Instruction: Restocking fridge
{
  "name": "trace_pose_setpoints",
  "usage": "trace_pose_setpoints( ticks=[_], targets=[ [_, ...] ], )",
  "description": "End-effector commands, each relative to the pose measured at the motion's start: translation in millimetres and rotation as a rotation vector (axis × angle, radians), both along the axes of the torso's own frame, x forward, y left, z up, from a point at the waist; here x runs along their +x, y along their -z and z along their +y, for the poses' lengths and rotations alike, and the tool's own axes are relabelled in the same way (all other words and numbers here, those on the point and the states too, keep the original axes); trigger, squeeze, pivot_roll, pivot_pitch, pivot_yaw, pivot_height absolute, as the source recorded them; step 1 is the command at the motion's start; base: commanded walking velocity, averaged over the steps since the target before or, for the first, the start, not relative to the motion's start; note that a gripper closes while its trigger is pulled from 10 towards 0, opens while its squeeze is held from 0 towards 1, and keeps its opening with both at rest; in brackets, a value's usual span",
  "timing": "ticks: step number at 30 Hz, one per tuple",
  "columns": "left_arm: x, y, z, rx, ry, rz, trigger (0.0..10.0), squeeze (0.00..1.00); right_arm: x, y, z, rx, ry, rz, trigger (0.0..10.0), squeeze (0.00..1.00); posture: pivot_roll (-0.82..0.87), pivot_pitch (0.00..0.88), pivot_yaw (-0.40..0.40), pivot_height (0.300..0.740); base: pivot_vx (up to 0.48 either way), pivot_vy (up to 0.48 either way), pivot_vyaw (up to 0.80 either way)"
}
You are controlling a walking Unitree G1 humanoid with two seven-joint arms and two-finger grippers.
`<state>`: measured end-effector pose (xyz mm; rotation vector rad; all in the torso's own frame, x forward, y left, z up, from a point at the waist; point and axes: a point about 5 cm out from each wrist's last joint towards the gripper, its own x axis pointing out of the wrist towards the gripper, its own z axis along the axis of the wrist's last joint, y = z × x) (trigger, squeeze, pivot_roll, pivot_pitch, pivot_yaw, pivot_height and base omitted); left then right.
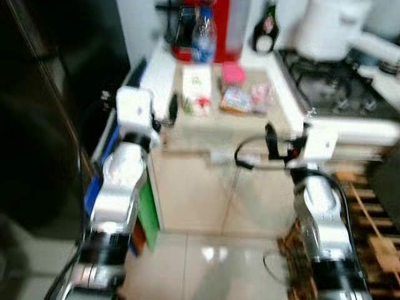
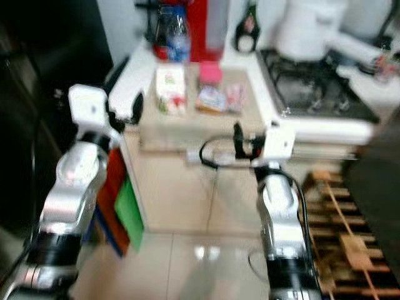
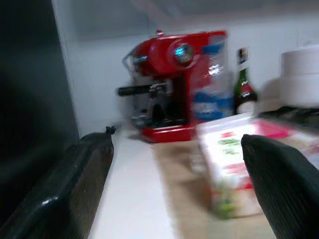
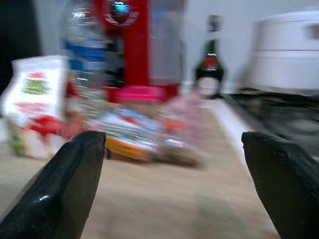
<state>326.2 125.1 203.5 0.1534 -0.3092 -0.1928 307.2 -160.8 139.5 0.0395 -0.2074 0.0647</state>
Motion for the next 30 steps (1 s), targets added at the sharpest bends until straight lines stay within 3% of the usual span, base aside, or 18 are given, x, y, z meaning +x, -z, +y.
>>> trace_pose_setpoints(
  ticks=[1,7,9,16,21,30],
  targets=[
    [2.4,10,4.6,0.026,-0.022,0.050,10.0,0.00,-0.7,0,6.8,0.013,-0.020,0.001,10.0,0.00,0.01,0.000,0.012,0.740,0.000,0.000,0.00],
    [3.6,10,6.7,0.023,-0.046,0.040,10.0,0.00,-3.8,-9,0.7,0.004,0.036,-0.051,10.0,0.00,0.00,0.000,0.017,0.740,0.000,0.000,0.00],
    [2.9,-2,7.3,0.030,-0.058,-0.028,10.0,0.00,-5.4,-31,-9.1,-0.026,0.105,-0.156,10.0,0.00,0.00,0.000,0.020,0.740,0.000,0.000,0.00],
    [-0.5,-7,9.2,-0.023,-0.043,-0.062,10.0,0.00,-4.5,-43,-14.1,-0.018,0.120,-0.193,10.0,0.00,-0.01,0.000,0.023,0.740,0.000,0.000,0.00],
    [-5.1,-11,6.8,-0.073,-0.060,-0.097,10.0,0.00,-5.6,-53,-7.6,-0.038,0.098,-0.230,10.0,0.00,-0.01,0.000,0.021,0.740,0.480,0.000,0.00],
    [-7.0,-21,-8.9,-0.010,0.034,-0.158,10.0,0.00,-4.6,-52,-5.2,-0.039,0.090,-0.221,10.0,0.00,-0.01,0.000,0.022,0.740,0.480,0.000,0.00]
  ],
)
